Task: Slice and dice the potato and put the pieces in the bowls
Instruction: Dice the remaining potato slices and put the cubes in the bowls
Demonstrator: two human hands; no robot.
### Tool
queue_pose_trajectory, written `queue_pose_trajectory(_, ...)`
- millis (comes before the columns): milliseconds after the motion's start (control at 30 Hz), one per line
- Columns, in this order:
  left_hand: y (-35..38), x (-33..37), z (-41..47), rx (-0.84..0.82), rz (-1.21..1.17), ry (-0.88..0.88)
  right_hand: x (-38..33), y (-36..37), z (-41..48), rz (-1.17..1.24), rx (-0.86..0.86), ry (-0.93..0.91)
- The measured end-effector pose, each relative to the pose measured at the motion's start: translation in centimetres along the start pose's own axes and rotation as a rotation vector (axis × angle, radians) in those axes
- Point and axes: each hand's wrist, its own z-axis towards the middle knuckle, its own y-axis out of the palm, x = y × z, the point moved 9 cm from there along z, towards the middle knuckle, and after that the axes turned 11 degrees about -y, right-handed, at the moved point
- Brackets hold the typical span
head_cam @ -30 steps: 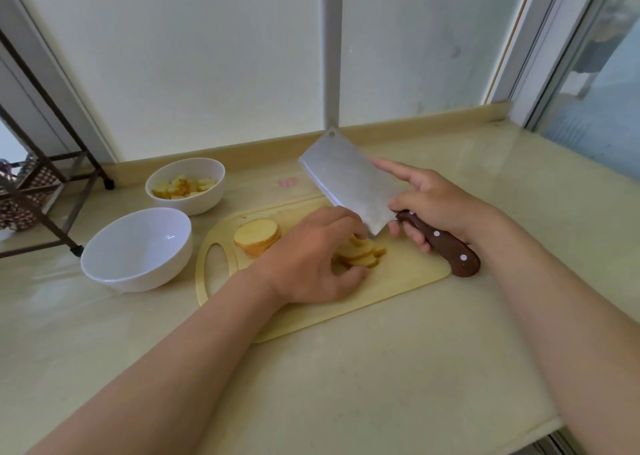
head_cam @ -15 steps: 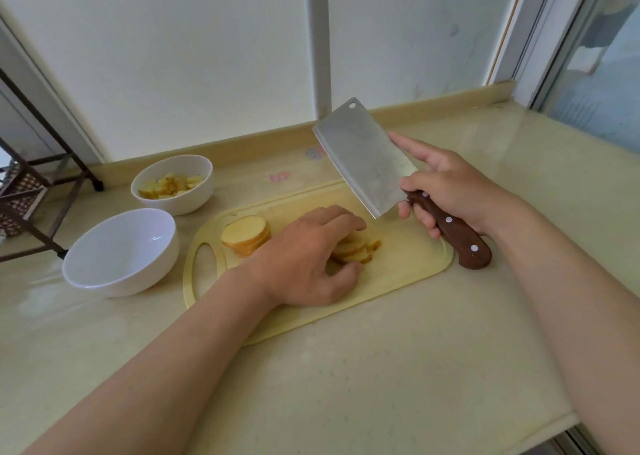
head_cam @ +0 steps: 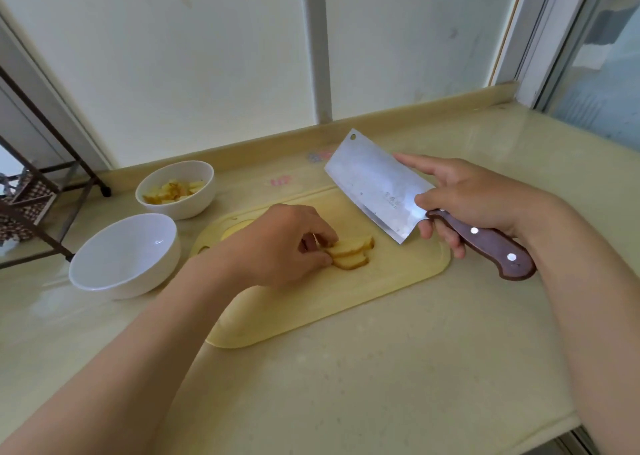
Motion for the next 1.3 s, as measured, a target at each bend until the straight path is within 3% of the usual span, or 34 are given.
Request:
queue_pose_trajectory(300, 0.1, 0.3, -0.3, -0.004, -0.111, -0.102, -0.2, 1.1, -0.4, -0.101, -0.046, 0.026)
queue_pose_trajectory(533, 0.8, 1.2, -0.4, 0.015, -0.034, -0.137, -0.4, 1.9, -0.5, -0.054, -0.07, 0.051)
queue_pose_trajectory(1000, 0.9, 1.8, -1.0, 0.242, 0.059, -0.286, -2.5, 3.3, 0.3, -0.187, -0.05, -0.005)
queue_pose_trajectory(1300, 0.9, 2.2, -1.0, 0.21, 0.092, -0.207, -2.3, 3.1, 0.2, -0.195, -0.037, 0.013)
